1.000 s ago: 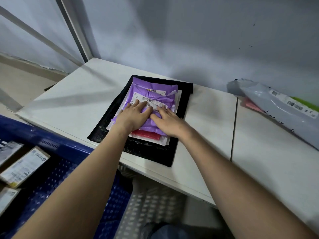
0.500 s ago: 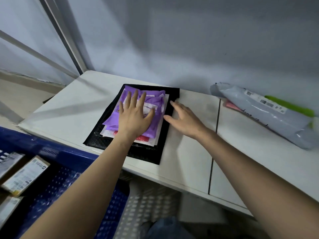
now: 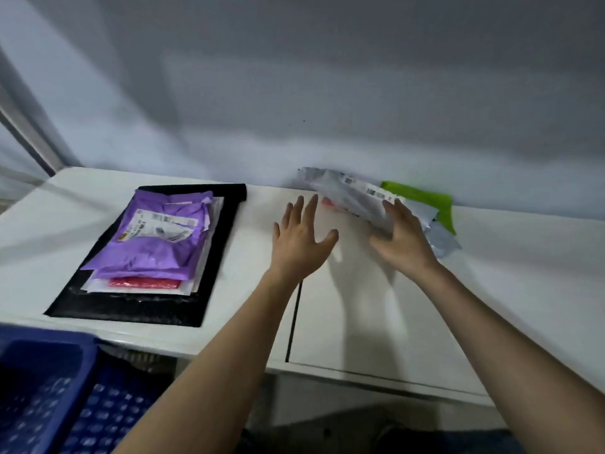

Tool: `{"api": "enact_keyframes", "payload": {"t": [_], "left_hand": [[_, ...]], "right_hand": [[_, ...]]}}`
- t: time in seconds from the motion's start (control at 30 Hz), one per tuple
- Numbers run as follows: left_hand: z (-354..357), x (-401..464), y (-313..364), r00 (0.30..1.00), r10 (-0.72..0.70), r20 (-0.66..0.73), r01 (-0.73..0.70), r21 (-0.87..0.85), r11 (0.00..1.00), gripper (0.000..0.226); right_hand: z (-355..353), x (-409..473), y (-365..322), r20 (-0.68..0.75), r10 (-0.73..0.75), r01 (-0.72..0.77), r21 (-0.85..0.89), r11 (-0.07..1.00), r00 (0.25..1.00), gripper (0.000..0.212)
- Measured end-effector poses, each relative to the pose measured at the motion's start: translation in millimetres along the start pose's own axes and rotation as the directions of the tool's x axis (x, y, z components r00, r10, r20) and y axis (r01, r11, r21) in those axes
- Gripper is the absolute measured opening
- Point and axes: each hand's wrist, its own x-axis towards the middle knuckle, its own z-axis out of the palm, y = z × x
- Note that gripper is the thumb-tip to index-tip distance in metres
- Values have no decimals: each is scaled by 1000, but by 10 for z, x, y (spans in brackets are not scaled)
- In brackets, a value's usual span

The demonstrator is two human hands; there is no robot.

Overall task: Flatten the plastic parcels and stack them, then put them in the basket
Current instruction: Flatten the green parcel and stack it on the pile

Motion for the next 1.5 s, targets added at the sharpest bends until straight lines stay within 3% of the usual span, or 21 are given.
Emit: {"api": "enact_keyframes", "payload": {"t": [0.13,0.27,0.57,0.67,0.8,0.87,0.93,1.0,1.13,1.3,1.5], "left_hand": [[380,-39,200,992,101,75,-104,44,994,77],[549,-31,249,987,117,109,-122,48,991,77],[681,24,379,981,158,111,-157,-14,987,78],[709,36,417,981,175,82,-174,-26,984,78],[695,60,429,978,208,21,-209,11,978,79],[686,90,400,979,200,37,-201,14,980,79],[695,120,338,986,149,69,-151,32,988,62],[708,133,242,988,110,105,-119,93,988,48],[706,167,54,980,112,161,-143,193,971,51],[622,440,88,967,254,21,-253,192,948,60],[789,612,313,950,310,47,-313,150,938,67]], "right_hand": [[-140,-50,499,-90,109,-109,12,994,990,68],[-202,63,669,-119,150,-144,56,988,981,71],[-88,177,687,66,262,-270,204,941,963,106],[-24,157,575,176,263,-297,201,934,948,92],[91,113,378,260,126,-173,166,971,957,43],[142,125,309,303,64,-116,155,981,951,36],[149,164,296,231,26,-66,167,984,973,33],[136,254,369,88,24,-31,81,996,996,35],[94,392,585,-48,10,-24,-291,956,999,39],[121,582,653,-35,-39,21,-418,908,999,60],[200,710,738,45,50,-22,-473,881,998,84]]}}
